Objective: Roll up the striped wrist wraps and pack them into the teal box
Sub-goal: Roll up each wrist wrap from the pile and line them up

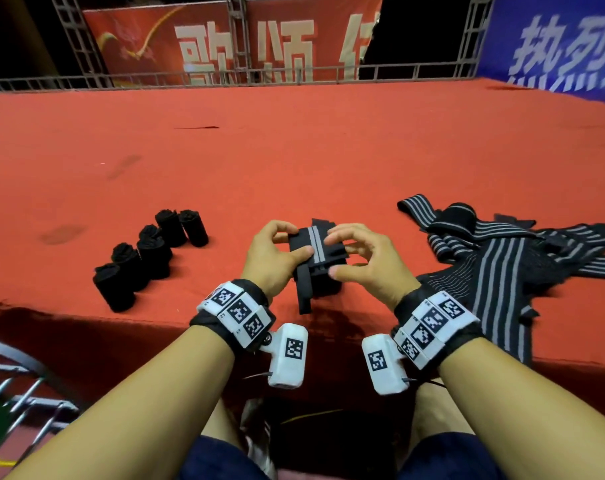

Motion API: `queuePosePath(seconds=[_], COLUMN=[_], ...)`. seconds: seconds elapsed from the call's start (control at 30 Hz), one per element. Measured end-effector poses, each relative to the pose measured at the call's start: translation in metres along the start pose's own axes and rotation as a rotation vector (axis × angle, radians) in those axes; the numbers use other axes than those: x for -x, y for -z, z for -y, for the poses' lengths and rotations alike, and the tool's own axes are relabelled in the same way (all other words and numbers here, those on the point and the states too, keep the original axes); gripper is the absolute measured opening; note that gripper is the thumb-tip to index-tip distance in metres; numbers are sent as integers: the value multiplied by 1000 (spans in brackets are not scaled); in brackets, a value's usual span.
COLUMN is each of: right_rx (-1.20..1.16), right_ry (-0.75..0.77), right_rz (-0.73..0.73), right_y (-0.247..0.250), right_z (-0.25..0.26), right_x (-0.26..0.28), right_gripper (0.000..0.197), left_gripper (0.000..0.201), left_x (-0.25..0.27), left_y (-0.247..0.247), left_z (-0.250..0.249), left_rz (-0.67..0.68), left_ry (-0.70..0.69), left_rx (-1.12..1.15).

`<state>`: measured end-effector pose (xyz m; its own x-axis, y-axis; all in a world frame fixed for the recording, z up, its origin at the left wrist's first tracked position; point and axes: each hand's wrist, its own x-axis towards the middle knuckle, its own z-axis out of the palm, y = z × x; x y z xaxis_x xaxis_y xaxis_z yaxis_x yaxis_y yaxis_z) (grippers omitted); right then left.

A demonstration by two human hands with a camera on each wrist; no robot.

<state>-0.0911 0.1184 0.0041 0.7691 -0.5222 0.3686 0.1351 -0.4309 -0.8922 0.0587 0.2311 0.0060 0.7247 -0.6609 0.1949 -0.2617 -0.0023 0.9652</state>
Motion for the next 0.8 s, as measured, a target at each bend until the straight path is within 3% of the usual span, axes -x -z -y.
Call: queuePosePath(seconds=[0.1,0.23,0.4,0.5,0.63,0.73,0.8], right_rx=[95,113,71,83,-31,3,21], right_ry=[17,47,58,55,33,79,97], right_rz=[44,-82,-175,-224,-271,-250,-240], right_y=[0,-4,-2,0,1,3,5], right_z=[2,1,9,11,17,20,19], right_x=[2,-1,-5,-5,-1,-1,-2], right_gripper=[37,36,29,17,26,22,20], left_gripper=[22,14,38,46,32,15,15], left_x=[1,5,19,23,28,27,23], left_y=[-1,-2,0,4,3,2,1], left_z=[-3,-8,-27,-26,-26,-27,-25], left_rz=[-24,-27,123,201,196,181,156], left_ry=[-22,-31,92,-50,-179,-218,-192], left_rx=[-7,-19,341,233,126,119,126])
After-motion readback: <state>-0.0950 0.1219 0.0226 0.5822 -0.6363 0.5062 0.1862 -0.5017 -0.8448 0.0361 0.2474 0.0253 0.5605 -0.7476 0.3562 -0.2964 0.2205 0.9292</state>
